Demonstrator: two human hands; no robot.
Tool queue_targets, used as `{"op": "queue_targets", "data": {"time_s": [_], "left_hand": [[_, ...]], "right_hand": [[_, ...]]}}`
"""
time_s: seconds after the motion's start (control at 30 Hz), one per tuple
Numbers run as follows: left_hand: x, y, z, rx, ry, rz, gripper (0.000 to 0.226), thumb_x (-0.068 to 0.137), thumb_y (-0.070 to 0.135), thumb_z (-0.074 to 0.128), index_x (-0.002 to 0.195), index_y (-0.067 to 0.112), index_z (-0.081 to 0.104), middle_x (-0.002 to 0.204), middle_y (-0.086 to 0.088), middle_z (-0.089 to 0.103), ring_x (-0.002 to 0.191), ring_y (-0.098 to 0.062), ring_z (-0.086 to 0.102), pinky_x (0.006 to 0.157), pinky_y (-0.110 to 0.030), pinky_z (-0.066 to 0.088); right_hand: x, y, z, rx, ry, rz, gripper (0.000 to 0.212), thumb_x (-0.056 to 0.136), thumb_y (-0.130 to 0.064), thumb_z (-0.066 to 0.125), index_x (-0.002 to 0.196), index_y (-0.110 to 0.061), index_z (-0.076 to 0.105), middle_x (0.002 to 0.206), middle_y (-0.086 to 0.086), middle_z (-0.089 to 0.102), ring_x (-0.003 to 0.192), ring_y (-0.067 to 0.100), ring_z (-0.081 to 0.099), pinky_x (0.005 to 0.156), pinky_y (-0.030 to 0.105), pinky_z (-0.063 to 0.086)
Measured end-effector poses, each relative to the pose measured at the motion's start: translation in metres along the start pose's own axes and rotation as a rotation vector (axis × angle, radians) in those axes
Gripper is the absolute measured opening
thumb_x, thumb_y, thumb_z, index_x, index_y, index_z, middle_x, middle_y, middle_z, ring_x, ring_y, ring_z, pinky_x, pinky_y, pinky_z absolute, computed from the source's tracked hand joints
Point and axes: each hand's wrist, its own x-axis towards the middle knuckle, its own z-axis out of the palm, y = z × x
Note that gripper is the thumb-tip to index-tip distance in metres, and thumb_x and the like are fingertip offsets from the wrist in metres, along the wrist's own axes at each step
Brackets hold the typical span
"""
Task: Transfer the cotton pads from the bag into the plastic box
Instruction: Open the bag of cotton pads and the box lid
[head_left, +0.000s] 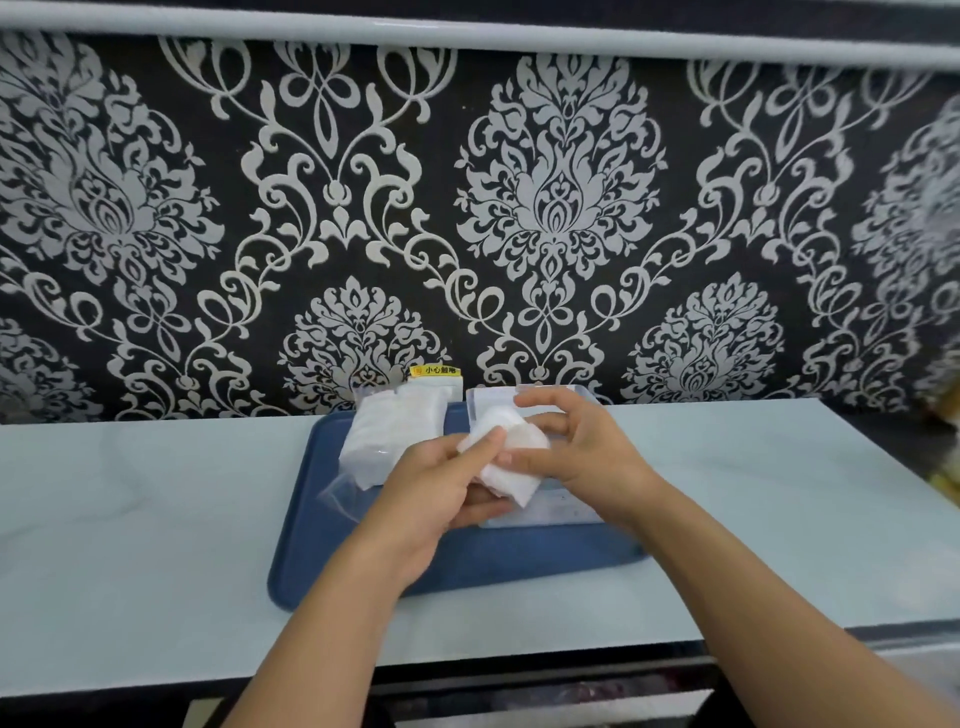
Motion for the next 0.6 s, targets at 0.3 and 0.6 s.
{"op": "queue_targets", "data": {"time_s": [0.3, 0.6], "left_hand": [[0.004, -0.004, 0.004, -0.148, -0.072, -0.036, 0.029, 0.093, 0.028, 0.067, 0.118, 0.013, 0.067, 0.106, -0.009, 0.078, 0.099, -0.027, 0.075, 0.094, -0.041, 0.057], [0.013, -0.007, -0.001, -0.223, -0.046, -0.039, 0.024, 0.103, 0.023, 0.054, 0.119, 0.011, 0.066, 0.107, -0.014, 0.077, 0.099, -0.03, 0.075, 0.094, -0.044, 0.057]], "right_hand": [[0.005, 0.005, -0.002, 0.037, 0.219, -0.071, 0.044, 0.065, -0.007, 0.092, 0.102, -0.005, 0.069, 0.104, 0.009, 0.073, 0.088, 0.019, 0.074, 0.077, 0.026, 0.059], [0.007, 0.004, 0.001, 0.248, 0.179, 0.09, 0.039, 0.072, 0.0, 0.085, 0.107, 0.0, 0.068, 0.081, 0.012, 0.069, 0.071, 0.02, 0.069, 0.057, 0.022, 0.052]]}}
